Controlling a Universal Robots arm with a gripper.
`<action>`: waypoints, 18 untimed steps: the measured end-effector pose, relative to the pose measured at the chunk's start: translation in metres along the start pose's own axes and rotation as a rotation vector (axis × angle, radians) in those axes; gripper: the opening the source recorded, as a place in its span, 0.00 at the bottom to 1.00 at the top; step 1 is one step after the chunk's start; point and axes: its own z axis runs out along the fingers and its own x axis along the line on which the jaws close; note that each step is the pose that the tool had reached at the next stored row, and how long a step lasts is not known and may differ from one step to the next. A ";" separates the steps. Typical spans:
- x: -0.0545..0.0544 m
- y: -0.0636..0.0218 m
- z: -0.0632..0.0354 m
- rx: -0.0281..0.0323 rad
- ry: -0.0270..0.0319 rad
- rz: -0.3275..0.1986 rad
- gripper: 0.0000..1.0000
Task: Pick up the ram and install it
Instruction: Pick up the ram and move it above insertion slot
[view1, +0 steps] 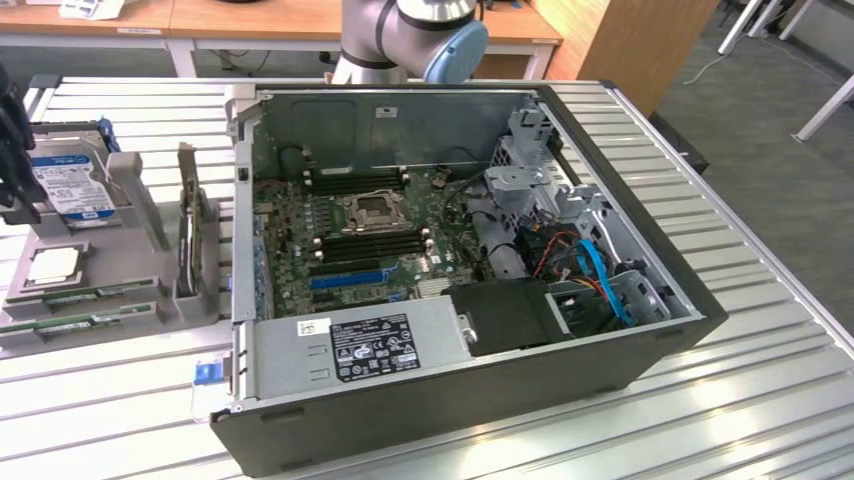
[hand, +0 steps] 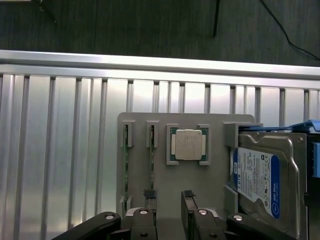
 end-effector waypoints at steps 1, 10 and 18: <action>0.000 0.0000 0.0011 -0.0001 0.0000 0.000 0.33; 0.000 -0.0005 0.0115 -0.0001 0.0001 0.000 0.33; 0.000 -0.0009 0.0196 0.0000 0.0001 0.000 0.33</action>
